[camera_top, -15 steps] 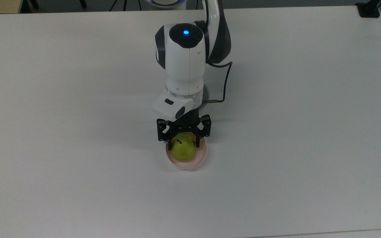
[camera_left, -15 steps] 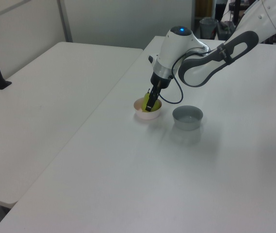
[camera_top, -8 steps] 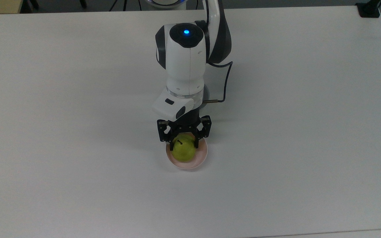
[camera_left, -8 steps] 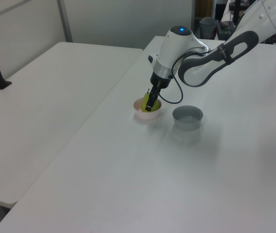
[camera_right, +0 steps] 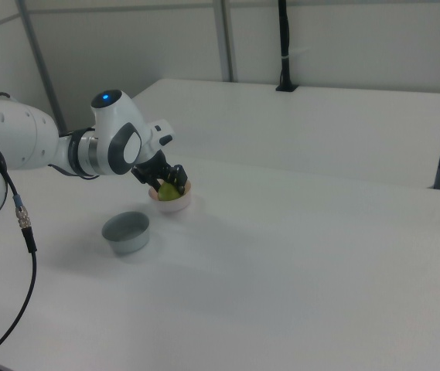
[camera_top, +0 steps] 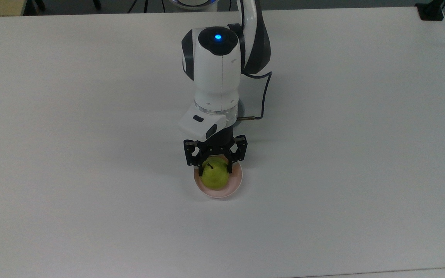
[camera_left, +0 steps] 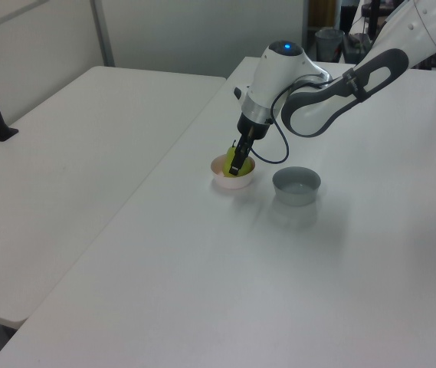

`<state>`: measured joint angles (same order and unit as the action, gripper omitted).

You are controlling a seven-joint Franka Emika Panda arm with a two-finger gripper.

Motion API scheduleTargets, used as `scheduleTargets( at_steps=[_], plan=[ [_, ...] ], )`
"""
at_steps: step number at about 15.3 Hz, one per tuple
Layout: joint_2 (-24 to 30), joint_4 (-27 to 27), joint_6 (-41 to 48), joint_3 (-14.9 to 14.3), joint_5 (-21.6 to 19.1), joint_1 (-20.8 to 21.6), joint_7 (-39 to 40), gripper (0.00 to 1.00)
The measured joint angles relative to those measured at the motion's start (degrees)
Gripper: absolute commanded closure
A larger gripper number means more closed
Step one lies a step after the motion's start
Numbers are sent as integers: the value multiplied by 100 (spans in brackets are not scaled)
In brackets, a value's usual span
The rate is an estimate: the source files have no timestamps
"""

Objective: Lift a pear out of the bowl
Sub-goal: 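Lift the pear out of the pink bowl and carry it aside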

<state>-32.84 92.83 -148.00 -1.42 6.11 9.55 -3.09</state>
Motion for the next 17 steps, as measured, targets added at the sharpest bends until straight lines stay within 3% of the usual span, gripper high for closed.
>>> scheduleTargets(
  at_steps=[10, 17],
  plan=[
    [274, -98, 32, 0, -1, -3, -46, 49],
    [819, -103, 750, -13, -7, -37, -62, 49]
  ],
)
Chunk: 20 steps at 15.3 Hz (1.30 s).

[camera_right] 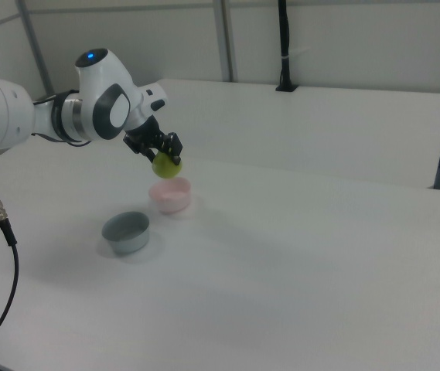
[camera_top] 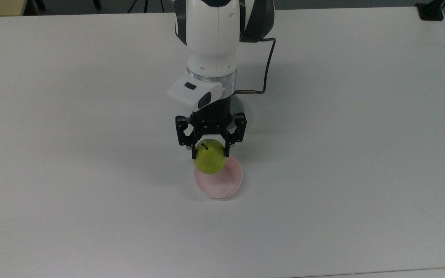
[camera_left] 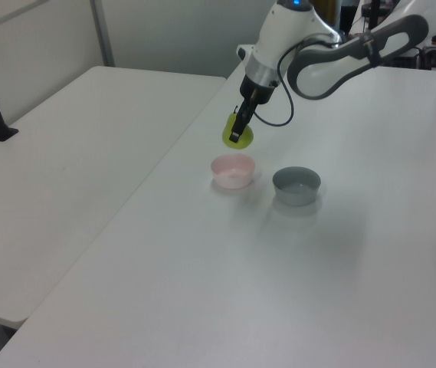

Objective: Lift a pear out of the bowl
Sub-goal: 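Lift the pear out of the pink bowl and carry it aside, then lower the pear onto the table beside the pink bowl and release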

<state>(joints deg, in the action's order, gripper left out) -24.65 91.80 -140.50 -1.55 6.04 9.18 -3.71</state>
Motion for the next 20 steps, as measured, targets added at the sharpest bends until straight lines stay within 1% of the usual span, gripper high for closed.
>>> scheduleTargets(
  at_steps=[5, 11, 16, 20],
  plan=[
    [111, -23, 75, -52, 0, -57, -7, 49],
    [98, -68, 75, -70, 0, -582, 55, 49],
    [-40, -93, 62, -78, 0, -1021, 326, 49],
    [-272, -173, -386, -78, 1, -1187, 428, 48]
  ],
)
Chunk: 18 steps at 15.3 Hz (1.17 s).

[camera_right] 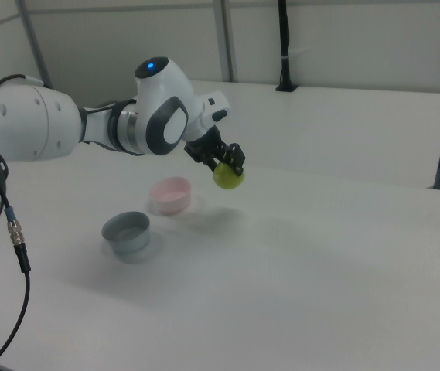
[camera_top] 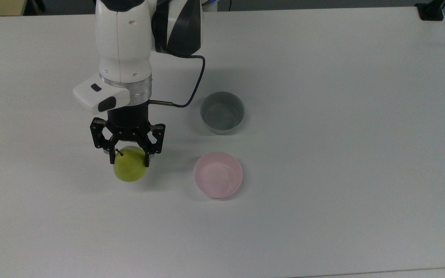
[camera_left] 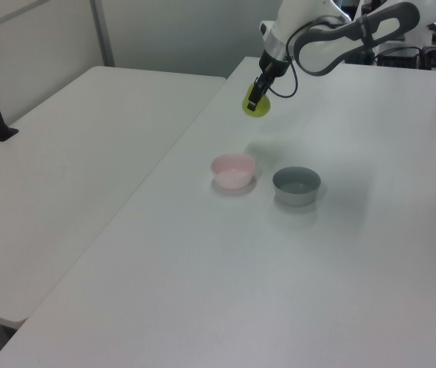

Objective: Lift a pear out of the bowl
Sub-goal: 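Lower the pear onto the table beside the pink bowl and release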

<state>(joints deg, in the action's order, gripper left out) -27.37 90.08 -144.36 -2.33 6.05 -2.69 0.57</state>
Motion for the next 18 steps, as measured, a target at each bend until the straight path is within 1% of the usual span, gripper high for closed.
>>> scheduleTargets(
  at_steps=[6, 12, 13, 15, 17, 18],
  plan=[
    [-419, -22, -499, 0, 1, -12, 4, 48],
    [-929, -30, -1326, 1, 2, -8, 6, 47],
    [-1000, -35, -1388, 1, 3, -7, 6, 45],
    [-1069, -86, -1426, 1, 4, -7, 8, 38],
    [-1069, -94, -1426, 1, 4, -7, 8, 33],
    [-1069, -94, -1426, 1, 4, -7, 9, 28]
  ],
)
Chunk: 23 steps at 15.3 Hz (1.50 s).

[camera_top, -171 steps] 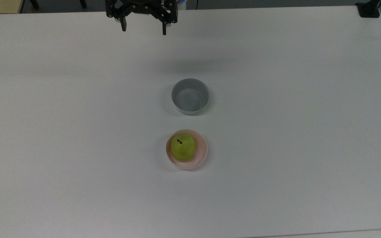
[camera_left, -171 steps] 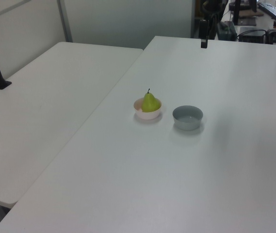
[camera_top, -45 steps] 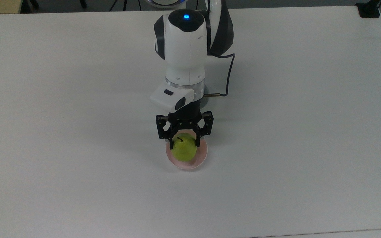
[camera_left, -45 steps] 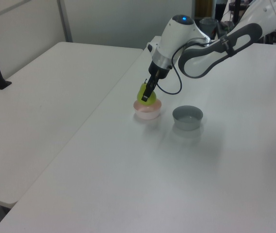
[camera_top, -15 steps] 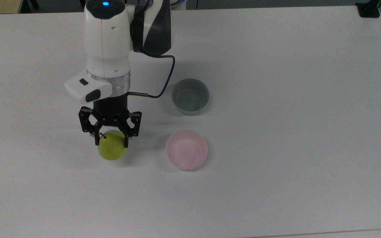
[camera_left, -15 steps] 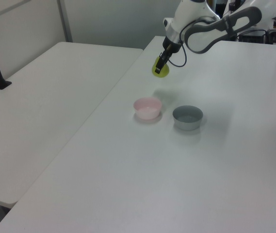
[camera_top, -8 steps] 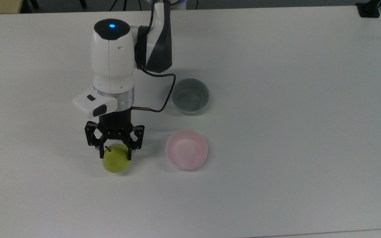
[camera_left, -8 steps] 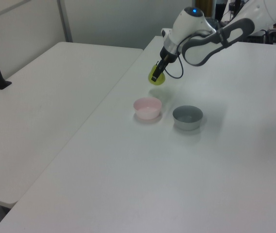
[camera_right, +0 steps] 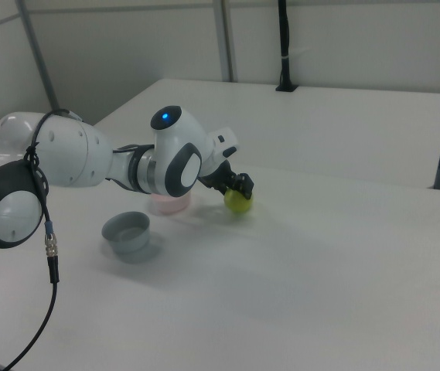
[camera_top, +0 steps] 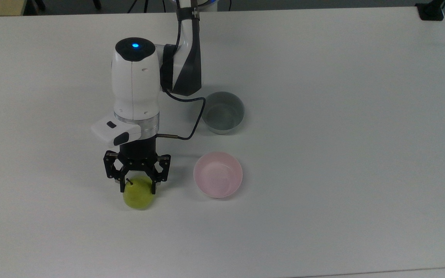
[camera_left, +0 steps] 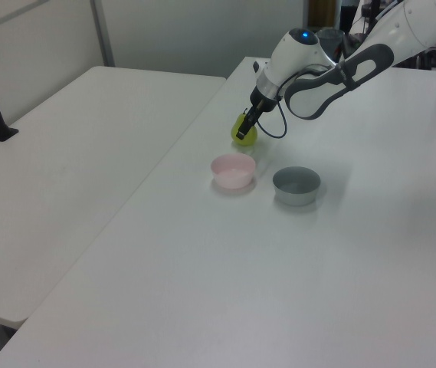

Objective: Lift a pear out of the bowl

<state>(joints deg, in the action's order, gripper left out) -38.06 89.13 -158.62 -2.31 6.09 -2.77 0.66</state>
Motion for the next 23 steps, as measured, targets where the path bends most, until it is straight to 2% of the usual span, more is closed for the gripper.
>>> scheduleTargets(
  at_steps=[3, 14, 18, 23],
  plan=[
    [0, -2, 0, 0, 0, 0, 1, 20],
    [51, -136, 0, 0, 0, -6, 1, 20],
    [341, -151, 165, 0, -1, -13, 0, 20],
    [872, -152, 1065, 2, -5, 2, -117, 13]
  ],
)
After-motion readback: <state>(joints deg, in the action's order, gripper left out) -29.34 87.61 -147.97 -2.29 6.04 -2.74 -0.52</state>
